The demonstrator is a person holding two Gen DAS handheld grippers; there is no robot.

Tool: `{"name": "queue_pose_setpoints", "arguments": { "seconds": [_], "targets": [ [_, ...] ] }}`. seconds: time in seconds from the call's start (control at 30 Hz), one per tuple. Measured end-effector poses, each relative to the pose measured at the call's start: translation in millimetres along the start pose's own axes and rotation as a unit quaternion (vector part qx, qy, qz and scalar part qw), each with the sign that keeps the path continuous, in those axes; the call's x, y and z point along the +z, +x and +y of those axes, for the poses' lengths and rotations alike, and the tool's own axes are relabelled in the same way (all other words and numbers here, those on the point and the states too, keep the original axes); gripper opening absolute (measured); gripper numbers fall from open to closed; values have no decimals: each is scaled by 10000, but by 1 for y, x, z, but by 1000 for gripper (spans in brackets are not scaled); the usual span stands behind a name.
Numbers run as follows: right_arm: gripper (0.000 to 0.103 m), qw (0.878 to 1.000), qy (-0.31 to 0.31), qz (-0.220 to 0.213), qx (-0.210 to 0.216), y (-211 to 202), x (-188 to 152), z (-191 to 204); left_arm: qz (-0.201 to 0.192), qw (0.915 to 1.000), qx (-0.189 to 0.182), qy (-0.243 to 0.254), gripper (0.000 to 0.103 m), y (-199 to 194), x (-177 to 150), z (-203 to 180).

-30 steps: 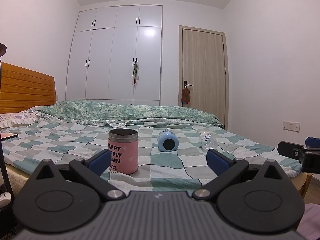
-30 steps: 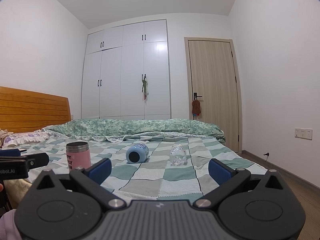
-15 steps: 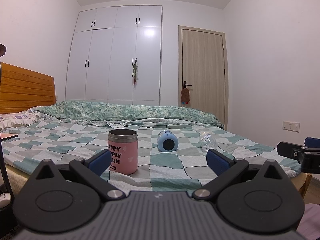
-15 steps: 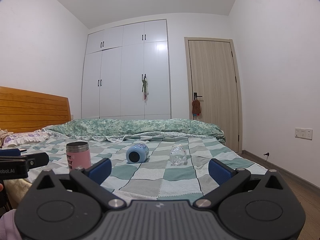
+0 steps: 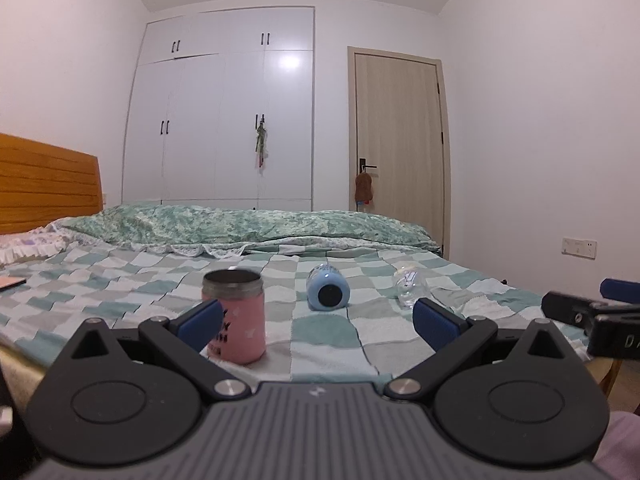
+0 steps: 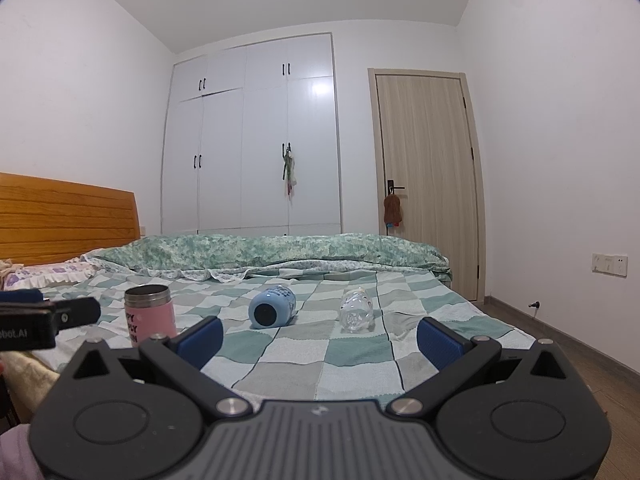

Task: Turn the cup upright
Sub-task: 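Move the right tool toward the lying blue tumbler and close on its body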

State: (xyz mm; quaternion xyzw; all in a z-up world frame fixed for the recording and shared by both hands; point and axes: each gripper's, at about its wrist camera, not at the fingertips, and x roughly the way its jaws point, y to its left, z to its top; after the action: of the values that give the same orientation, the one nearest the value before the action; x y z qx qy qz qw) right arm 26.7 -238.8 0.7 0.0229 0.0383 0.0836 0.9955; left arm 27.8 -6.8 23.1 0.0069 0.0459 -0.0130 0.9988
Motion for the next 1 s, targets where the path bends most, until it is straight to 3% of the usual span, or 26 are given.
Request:
{"name": "queue_pose_setpoints", "arguments": {
  "seconds": [0.33, 0.53, 0.8, 1.0],
  "targets": [
    [103, 9998, 10, 147, 151, 84, 28, -22, 485, 9984, -207, 196, 103, 93, 62, -19],
    [103, 9991, -57, 294, 316, 160, 49, -43, 1242, 9918, -272, 155, 103, 183, 97, -30],
    [103, 9939, -309, 820, 672, 274, 65, -69, 2345, 9709, 110, 473, 103, 316, 117, -46],
    [103, 9808, -704, 1447, 1101, 358, 69, -77, 2926, 9501, 394, 1008, 103, 406, 104, -61]
  ]
}}
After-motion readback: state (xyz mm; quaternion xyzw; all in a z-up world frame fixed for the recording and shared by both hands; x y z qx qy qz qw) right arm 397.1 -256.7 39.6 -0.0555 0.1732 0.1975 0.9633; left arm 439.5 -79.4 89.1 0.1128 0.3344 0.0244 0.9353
